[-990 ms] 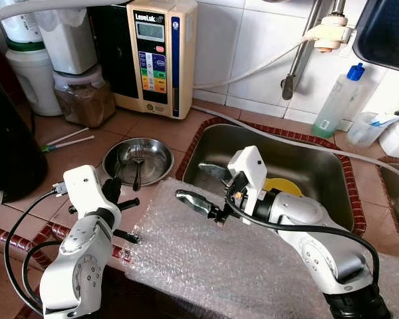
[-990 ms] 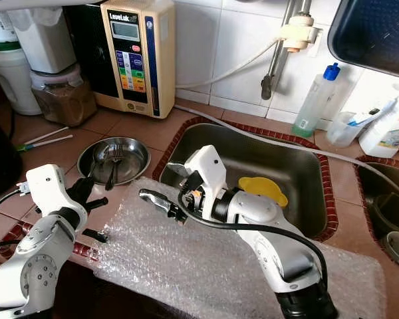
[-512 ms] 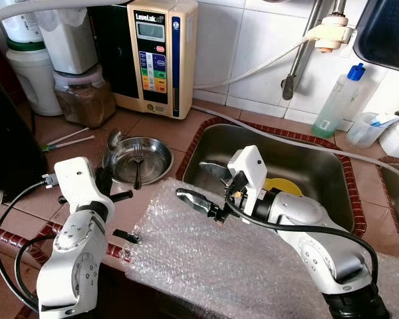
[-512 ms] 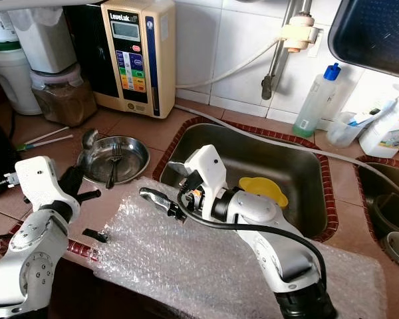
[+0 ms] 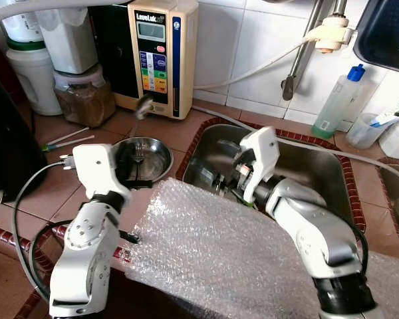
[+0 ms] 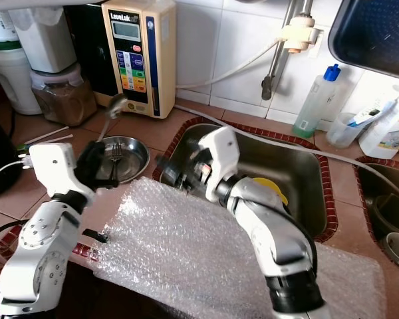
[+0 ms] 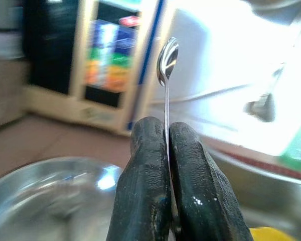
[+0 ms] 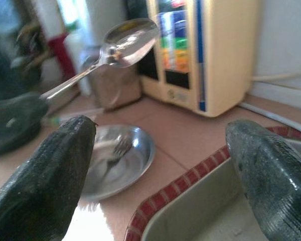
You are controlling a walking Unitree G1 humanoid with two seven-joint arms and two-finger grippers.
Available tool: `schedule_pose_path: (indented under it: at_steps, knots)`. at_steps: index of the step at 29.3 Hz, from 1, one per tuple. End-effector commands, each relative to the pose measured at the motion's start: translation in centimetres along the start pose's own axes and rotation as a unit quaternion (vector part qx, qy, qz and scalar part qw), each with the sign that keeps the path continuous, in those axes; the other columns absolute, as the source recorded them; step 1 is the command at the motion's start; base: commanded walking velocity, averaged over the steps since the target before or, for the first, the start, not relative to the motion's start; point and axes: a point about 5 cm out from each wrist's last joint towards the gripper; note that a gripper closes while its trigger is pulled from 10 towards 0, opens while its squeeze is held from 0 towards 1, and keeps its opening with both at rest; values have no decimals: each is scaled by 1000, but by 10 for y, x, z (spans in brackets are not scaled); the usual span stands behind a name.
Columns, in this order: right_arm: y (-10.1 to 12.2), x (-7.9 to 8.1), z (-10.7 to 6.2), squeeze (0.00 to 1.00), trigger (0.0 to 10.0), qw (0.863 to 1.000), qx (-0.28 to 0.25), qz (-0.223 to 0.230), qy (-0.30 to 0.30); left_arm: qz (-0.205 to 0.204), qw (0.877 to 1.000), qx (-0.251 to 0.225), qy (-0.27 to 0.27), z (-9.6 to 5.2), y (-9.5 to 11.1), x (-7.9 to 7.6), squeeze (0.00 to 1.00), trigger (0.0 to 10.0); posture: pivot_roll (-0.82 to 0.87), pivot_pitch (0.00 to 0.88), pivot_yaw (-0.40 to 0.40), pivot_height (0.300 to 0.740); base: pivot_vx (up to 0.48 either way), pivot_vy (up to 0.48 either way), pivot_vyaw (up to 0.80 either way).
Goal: Kitchen organization
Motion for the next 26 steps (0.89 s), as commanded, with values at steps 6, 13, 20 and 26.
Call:
schedule_pose_path:
  at_steps: [6,13,20,26]
  knots:
    - [6,-9,6,0,10000,993,-36,109,-34,-49,995,-20,-80,8,3,-19,0,0,66,0,-50,740,0,0,0]
    - [8,-15,12,0,10000,978,-59,191,-53,-151,970,10,-192,14,-8,-52,0,0,50,0,-47,740,0,0,0]
    - [20,-17,18,0,10000,961,-84,260,-52,-180,953,30,-243,5,-12,-60,0,0,38,0,-42,740,0,0,0]
    - [17,-20,21,0,0,959,-76,264,-73,-185,949,34,-254,3,-13,-63,0,0,42,0,-48,740,0,0,0]
Point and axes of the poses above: a point about 5 cm out from each wrist's last joint towards the gripper, its own z axis pointing out of the wrist towards the gripper, its own y axis along the axis of the wrist's last joint, x = y × z, and after that the axes turned 5 degrees about z, right-handed
